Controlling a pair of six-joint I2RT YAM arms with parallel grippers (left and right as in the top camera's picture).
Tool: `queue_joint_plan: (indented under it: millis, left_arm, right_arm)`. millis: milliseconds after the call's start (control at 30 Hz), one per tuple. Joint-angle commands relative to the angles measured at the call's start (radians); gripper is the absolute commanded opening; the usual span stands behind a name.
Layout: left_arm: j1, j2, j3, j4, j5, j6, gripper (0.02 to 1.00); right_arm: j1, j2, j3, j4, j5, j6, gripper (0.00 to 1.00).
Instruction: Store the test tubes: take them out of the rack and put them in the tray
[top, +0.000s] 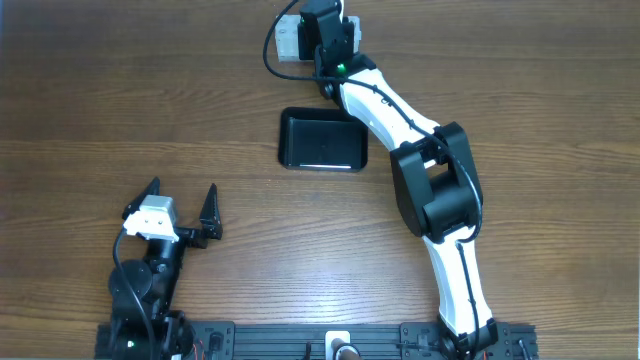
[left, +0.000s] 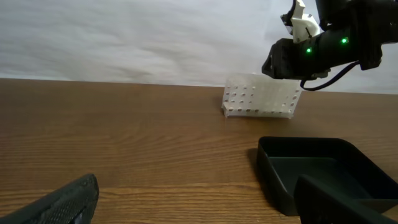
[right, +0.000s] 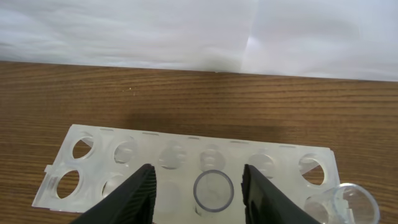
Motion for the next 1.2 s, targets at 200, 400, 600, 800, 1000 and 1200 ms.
queue_joint_plan:
  millis: [200, 400, 600, 800, 1000, 1200]
  left_arm:
    - [0.003, -0.008, -0.005, -0.001, 0.013, 0.011, 1.0]
    - [0.003, -0.008, -0.005, -0.001, 0.013, 0.011, 1.0]
    - [0.003, -0.008, -0.005, -0.001, 0.013, 0.011, 1.0]
    - [0.003, -0.008, -0.005, -0.001, 0.013, 0.011, 0.998]
    - [0.003, -0.008, -0.005, -0.001, 0.013, 0.011, 1.0]
    - [0.003, -0.008, -0.005, -0.001, 0.013, 0.011, 0.998]
  right_arm:
    - [0.003, 0.009, 0.029, 0.002, 0.043, -0.009, 0.36]
    - [0.002, 0.009, 0.028, 0.003, 0.043, -0.009, 0.301]
    - [0.003, 0.009, 0.028, 0.003, 0.043, -0.009, 0.215]
    - [0.003, 0.009, 0.028, 0.003, 0.043, -0.009, 0.178]
    - [0.003, 0.009, 0.028, 0.005, 0.043, -0.024, 0.126]
    - [0.003, 0.009, 0.028, 0.014, 0.043, -0.024, 0.095]
